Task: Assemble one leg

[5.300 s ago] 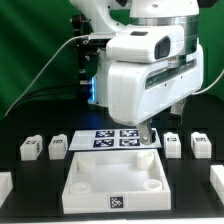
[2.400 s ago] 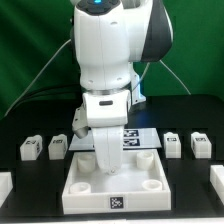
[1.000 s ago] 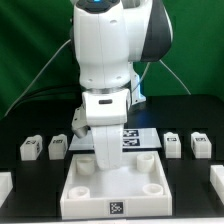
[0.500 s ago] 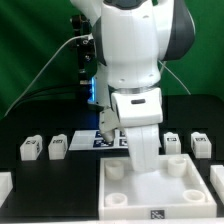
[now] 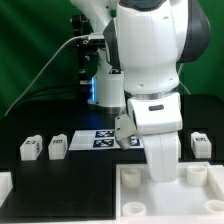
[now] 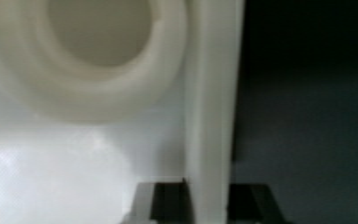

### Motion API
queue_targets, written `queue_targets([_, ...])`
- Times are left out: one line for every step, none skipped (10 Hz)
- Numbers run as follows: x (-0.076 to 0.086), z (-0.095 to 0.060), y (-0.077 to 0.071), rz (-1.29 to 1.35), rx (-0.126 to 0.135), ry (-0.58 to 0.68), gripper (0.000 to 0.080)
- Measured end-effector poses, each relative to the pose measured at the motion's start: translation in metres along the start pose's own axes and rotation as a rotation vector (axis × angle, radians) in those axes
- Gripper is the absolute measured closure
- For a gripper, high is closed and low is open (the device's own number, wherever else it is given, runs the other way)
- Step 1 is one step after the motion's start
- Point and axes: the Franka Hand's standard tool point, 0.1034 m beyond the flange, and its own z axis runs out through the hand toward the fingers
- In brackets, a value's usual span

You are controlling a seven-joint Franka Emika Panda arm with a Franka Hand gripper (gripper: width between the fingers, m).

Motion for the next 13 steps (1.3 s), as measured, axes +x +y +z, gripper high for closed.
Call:
queue_targets([-0.0002,0.0002,0.0000,0.000,0.003,0.001,0.0729])
queue_targets([-0.0007,0.0001,-0.0001,-0.001,0.000,0.003,0.0729])
queue_targets([-0.0001,0.0002,-0.0003,0.013,-0.002,0.003,0.0702])
queue_targets([-0.0010,0.0005,-0.0005,0.015,-0.001,0.003,0.0702])
queue_targets([-0.0012,0.0005,-0.0005,0.015,-0.001,0.003,0.0702])
queue_targets([-0.0014,0.0005,-0.0004,0.016,-0.001,0.003,0.0402])
queue_targets([-0.0015,0.0005,-0.0004,0.016,-0.001,0.003,0.0265])
queue_targets([-0.0016,0.0005,-0.0004,0.016,-0.001,0.003,0.0186])
queue_targets([-0.0017,0.0005,-0.0004,0.016,-0.001,0.003,0.0186])
queue_targets([-0.0017,0.0005,-0.0004,0.017,-0.001,0.003,0.0156])
queue_targets([-0.0018,0.0005,-0.0004,0.017,-0.001,0.003,0.0151])
queue_targets([-0.0019,0.0005,-0.0004,0.017,-0.001,0.003,0.0151])
queue_targets([-0.0020,0.0005,-0.0004,0.017,-0.001,0.003,0.0151])
